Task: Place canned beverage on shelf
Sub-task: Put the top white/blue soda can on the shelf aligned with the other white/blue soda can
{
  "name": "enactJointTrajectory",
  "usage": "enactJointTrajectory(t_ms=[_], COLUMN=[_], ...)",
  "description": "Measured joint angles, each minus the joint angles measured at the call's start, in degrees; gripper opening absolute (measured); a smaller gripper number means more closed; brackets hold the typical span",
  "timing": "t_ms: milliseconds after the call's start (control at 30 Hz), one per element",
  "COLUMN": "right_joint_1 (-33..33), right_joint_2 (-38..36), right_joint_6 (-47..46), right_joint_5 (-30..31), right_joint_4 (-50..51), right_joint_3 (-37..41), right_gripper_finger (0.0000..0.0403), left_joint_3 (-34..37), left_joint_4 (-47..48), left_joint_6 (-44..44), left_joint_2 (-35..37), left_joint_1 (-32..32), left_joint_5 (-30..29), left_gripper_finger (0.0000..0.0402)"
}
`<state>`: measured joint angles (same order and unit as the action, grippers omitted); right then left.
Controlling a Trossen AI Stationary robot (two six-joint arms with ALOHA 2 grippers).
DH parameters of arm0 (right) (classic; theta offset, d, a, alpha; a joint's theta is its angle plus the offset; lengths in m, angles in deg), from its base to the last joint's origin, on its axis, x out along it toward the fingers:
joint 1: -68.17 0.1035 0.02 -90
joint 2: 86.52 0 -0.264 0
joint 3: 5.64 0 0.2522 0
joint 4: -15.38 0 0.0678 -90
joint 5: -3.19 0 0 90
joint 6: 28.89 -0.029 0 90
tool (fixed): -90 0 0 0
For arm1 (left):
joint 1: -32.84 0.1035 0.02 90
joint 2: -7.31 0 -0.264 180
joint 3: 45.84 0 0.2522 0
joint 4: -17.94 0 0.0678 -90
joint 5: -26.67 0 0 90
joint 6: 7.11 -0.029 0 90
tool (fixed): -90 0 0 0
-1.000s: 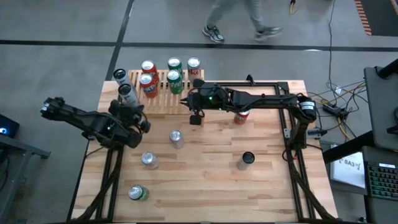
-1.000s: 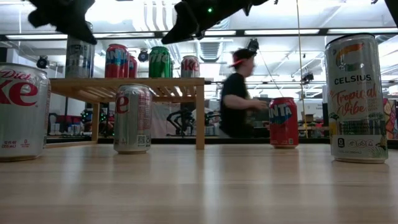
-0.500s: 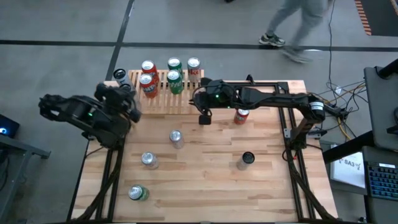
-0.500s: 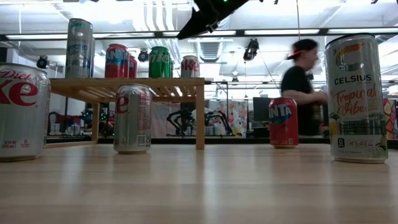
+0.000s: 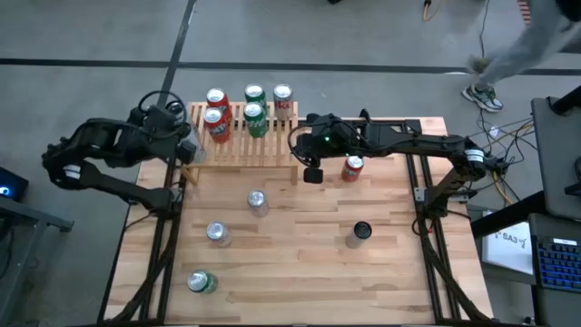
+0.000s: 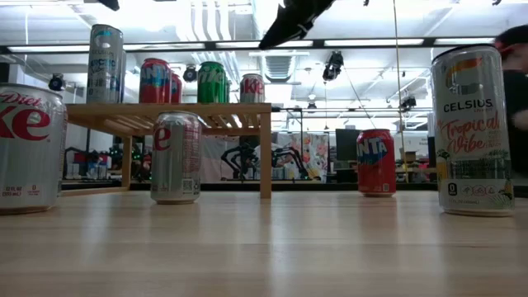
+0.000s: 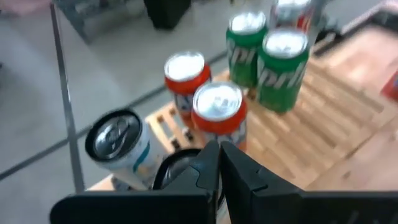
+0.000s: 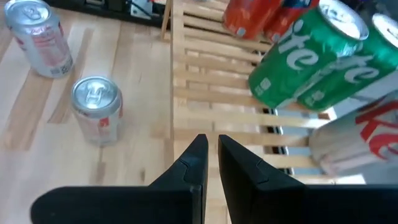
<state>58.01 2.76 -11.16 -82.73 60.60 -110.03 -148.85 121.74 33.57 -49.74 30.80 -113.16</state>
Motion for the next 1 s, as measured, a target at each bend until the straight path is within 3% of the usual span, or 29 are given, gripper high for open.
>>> enactJointTrajectory(t_ms=[200, 367, 1000], right_joint_1=[0.0, 0.0, 0.0], right_joint_2=[-0.2, -0.3, -0.3], right_joint_6=[-2.9, -4.9, -6.8], right_joint_5=[0.0, 0.0, 0.0], right_joint_4=[3.7, 5.4, 7.1], right_joint_3=[0.0, 0.0, 0.0], right_gripper_finger=[0.0027, 0.0027, 0.0027], left_joint_3=[0.0, 0.0, 0.0], left_joint_4=[0.0, 0.0, -0.1], left_joint_6=[-6.6, -11.8, -16.2], left_joint_2=[-0.8, -2.1, -2.5], left_joint_1=[9.5, 13.5, 14.5], left_joint_5=[7.2, 11.1, 17.2], left_gripper_finger=[0.0000, 0.0000, 0.0000])
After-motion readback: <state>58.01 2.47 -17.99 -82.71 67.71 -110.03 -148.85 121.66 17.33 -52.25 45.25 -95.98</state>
